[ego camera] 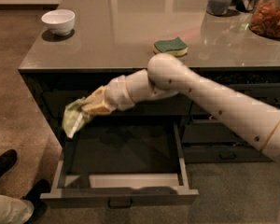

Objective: Place green jalapeno chip bag into middle drawer

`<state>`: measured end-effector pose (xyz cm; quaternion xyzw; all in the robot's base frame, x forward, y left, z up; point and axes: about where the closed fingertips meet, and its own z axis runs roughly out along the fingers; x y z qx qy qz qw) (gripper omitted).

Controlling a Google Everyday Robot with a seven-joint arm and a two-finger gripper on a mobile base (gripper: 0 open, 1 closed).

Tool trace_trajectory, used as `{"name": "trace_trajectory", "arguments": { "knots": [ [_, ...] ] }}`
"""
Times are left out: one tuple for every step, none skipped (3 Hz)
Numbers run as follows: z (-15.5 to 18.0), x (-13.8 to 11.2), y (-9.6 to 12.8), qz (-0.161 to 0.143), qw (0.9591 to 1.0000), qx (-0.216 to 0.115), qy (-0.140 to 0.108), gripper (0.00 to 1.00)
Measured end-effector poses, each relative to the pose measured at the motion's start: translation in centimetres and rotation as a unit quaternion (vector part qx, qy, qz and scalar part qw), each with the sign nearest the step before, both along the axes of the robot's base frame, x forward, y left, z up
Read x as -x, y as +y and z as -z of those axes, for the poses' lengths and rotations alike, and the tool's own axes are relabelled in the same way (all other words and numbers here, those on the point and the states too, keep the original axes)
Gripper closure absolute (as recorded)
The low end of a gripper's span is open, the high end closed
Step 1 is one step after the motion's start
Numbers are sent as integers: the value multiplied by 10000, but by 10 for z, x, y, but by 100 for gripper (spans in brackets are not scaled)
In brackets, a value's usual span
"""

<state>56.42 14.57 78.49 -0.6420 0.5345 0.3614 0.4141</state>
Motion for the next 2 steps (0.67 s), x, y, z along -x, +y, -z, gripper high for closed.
{"name": "trace_trajectory", "arguments": {
  "knots": [
    [78,0,14,-5,9989,141,456,100],
    [165,5,28,16,9955,214,924,100]
  ]
}}
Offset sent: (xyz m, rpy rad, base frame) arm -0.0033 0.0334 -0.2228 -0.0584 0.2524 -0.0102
